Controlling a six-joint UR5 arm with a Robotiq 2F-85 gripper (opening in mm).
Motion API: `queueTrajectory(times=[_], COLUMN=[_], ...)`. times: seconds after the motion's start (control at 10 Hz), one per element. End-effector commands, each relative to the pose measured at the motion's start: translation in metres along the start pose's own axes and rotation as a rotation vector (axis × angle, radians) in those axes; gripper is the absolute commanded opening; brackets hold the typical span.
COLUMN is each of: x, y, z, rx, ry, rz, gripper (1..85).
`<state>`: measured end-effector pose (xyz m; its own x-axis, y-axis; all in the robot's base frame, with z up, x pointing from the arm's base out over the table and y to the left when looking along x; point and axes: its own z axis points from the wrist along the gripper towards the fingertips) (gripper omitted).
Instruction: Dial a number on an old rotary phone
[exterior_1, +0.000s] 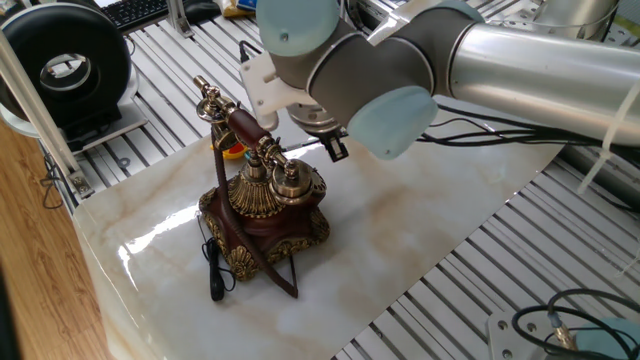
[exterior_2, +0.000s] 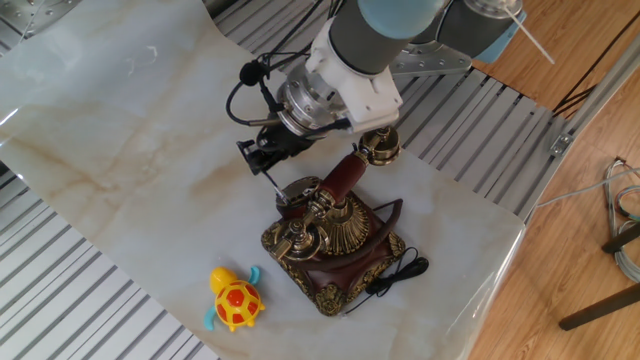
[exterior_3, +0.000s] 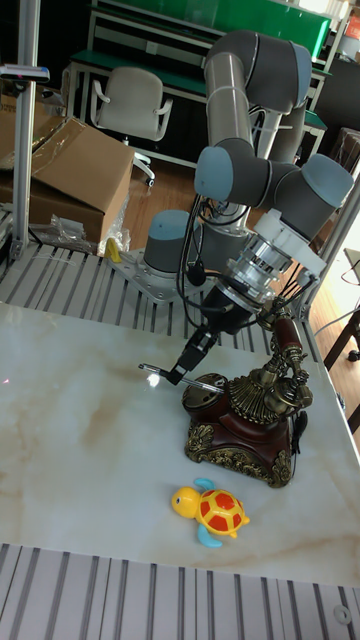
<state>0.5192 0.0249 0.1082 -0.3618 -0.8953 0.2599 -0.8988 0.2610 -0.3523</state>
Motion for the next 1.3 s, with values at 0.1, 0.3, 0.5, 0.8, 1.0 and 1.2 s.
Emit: queueTrajectory(times=[0.1, 0.3, 0.5, 0.8, 1.0, 1.2], x=[0.013, 0.024, 0.023, 0.028, 0.030, 0.024], y=[-0.005, -0.004, 0.002, 0.001, -0.001, 0.012], z=[0.002, 0.006, 0.007, 0.009, 0.010, 0.011], rx=[0.043, 0.054, 0.045, 0.053, 0.046, -0.010], ry=[0.016, 0.045, 0.034, 0.054, 0.044, 0.006], rz=[-0.043, -0.051, -0.035, -0.038, -0.038, -0.043], gripper=[1.3, 1.3, 1.3, 1.3, 1.3, 1.3])
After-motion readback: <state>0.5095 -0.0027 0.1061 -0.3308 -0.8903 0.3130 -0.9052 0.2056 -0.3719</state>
